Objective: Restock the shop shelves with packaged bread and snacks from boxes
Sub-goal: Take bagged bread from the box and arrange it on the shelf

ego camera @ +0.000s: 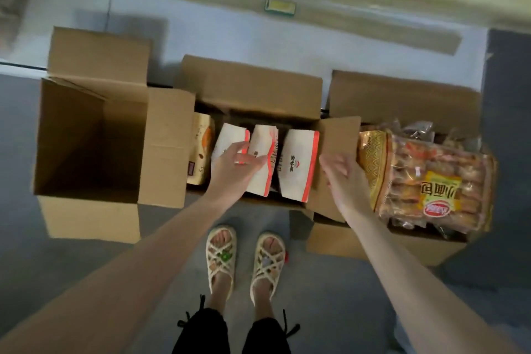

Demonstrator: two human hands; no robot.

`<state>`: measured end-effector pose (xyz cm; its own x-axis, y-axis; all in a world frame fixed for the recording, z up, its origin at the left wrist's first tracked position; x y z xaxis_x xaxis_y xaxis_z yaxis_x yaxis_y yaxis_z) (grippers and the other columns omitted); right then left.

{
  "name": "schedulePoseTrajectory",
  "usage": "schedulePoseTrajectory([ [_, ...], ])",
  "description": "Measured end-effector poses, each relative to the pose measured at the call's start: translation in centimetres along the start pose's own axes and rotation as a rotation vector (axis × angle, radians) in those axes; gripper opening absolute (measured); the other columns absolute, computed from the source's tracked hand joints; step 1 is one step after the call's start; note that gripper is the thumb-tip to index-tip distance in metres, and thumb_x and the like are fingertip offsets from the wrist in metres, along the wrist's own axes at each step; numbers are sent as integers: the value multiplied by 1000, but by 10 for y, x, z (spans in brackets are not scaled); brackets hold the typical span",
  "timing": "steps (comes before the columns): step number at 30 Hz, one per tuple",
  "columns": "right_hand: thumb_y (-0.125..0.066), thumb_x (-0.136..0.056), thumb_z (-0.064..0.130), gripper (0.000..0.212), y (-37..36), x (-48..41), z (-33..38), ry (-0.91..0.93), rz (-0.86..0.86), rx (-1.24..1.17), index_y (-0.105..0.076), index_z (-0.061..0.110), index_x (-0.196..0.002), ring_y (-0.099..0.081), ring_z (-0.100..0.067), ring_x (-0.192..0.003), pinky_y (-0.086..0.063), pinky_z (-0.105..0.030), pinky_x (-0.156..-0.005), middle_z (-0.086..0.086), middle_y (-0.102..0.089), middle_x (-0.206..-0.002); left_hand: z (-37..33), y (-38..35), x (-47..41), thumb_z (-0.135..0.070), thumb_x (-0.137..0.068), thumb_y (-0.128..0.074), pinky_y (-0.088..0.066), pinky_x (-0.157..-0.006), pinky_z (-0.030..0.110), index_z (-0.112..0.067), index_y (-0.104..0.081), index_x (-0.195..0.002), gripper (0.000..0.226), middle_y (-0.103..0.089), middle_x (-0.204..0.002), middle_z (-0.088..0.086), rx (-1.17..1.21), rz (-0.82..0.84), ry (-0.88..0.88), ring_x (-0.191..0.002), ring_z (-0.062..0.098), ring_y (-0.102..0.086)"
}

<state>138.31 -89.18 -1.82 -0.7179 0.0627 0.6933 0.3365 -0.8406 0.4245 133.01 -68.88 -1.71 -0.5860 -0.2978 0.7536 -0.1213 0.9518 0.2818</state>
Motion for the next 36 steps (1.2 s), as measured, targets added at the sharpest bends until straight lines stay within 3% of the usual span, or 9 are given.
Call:
schedulePoseTrajectory([
  [2, -58, -94, 40, 55, -9, -14, -17, -28, 13, -9, -46, 10, -138, -58, -13, -111, -48, -21, -90, 2, -60, -126, 17, -11, -13, -35, -89, -66, -48, -94, 32, -17, -44, -139, 57, -63, -118, -1, -6, 4, 16, -109, 15, -59],
  [5, -58, -95, 32, 48, -23, -34, -42, -53, 8, -7, -48, 9, -135, -52, 7, -83, -37, 4, -57, 8, -56, -114, 42, -29, -33, -35, -88, -67, -48, -100, 46, -16, -46, -136, 56, -62, -111, -3, -16, 9, 48, -112, 20, -59],
  [7, -59, -95, 35, 48, -32, -45, -57, -49, -17, 23, -48, 12, -135, -49, 10, -78, -38, 0, -57, 5, -59, -121, 55, -38, -44, -35, -87, -68, -48, -100, 45, -15, -46, -136, 57, -60, -110, -5, -8, 4, 66, -113, 20, -58],
  [12, -57, -94, 42, 57, -50, -72, -90, -66, -11, 97, -40, 14, -142, -54, -10, -122, -41, -20, -87, 1, -56, -138, 79, -51, -70, -37, -91, -63, -50, -87, 29, -19, -46, -135, 51, -58, -120, -3, -68, 15, 90, -109, 14, -55],
  [15, -58, -96, 28, 57, -60, -87, -101, -120, -8, 14, -37, 6, -144, -50, -16, -129, -43, -14, -85, -6, -53, -141, 89, -54, -85, -37, -91, -63, -44, -73, 18, -19, -48, -133, 49, -58, -122, -4, -111, 3, 86, -102, 9, -54],
  [18, -59, -96, 23, 53, -71, -101, -112, -150, -31, -32, -41, 3, -141, -54, -20, -124, -41, -3, -71, -7, -55, -138, 101, -55, -99, -37, -90, -64, -49, -83, 26, -19, -50, -129, 45, -59, -124, -3, -108, -16, 104, -107, 13, -57],
  [25, -56, -97, 24, 11, -88, -119, -122, -113, -99, 10, -64, 16, -98, -63, -17, -92, -47, -23, -77, 0, -66, -100, 118, -56, -120, -41, -88, -66, -52, -94, 39, -24, -52, -120, 39, -63, -117, -5, -86, -25, 123, -108, 18, -62],
  [31, -52, -100, 22, 23, -90, -115, -117, -125, -153, -32, -56, 15, -78, -57, -10, -72, -40, -8, -52, 1, -62, -90, 114, -55, -116, -40, -90, -64, -53, -91, 35, -20, -51, -123, 41, -61, -123, -2, -88, -13, 123, -109, 19, -61],
  [36, -50, -100, 27, 27, -82, -91, -102, -86, -135, -51, -50, 24, -74, -61, -13, -83, -47, -14, -61, 1, -63, -97, 97, -50, -103, -41, -90, -64, -50, -97, 43, -19, -50, -127, 45, -61, -122, 0, -74, 11, 90, -112, 20, -59],
])
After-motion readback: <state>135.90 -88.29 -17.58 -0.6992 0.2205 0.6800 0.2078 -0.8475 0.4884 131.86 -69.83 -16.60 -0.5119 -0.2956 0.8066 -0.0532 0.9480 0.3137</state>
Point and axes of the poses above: each hand's wrist, its own x-axis away from the middle knuckle, its own y-axis out of the back of the hand, z = x × y, the point moved 3 cm from there along -x, towards the middle knuckle
